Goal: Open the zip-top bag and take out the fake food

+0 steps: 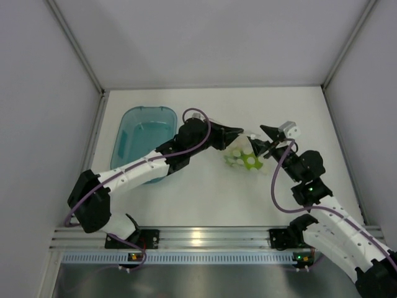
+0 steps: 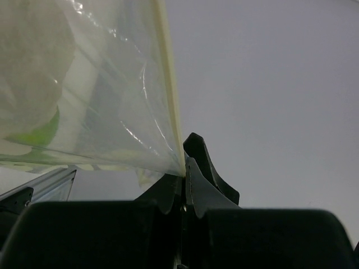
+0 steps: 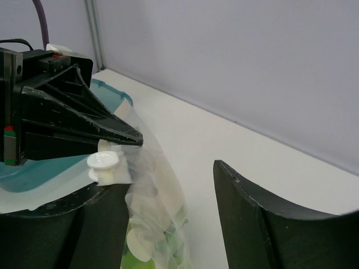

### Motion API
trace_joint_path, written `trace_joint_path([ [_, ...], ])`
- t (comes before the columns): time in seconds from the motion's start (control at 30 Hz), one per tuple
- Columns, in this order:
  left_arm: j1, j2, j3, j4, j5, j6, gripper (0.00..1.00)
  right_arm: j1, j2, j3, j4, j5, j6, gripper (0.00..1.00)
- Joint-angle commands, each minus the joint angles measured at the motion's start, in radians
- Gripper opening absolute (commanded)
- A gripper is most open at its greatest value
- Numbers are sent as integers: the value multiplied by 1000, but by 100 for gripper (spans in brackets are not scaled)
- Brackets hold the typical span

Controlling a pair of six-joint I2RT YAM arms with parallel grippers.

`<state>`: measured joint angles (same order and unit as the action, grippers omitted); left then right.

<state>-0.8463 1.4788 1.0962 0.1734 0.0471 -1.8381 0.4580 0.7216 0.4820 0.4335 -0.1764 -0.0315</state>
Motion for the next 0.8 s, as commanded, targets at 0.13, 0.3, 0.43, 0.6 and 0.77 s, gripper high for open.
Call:
trace_joint_path([
  [0.13, -4, -72, -2, 78, 46, -4, 0, 10, -47, 1, 102, -50, -88, 51],
  [0.3, -4, -72, -9, 77, 57, 0, 0, 11, -60, 36, 73, -196, -116, 53],
  [0.43, -4, -69, -1, 78, 66, 11, 0, 10, -73, 58, 41, -264, -130, 42],
  [0.6, -4, -61, 2, 78, 71, 22, 0, 10, -100, 66, 33, -291, -142, 34],
  [0.77, -4, -45, 4, 78, 82, 16, 0, 10, -94, 78, 4, -314, -159, 18],
])
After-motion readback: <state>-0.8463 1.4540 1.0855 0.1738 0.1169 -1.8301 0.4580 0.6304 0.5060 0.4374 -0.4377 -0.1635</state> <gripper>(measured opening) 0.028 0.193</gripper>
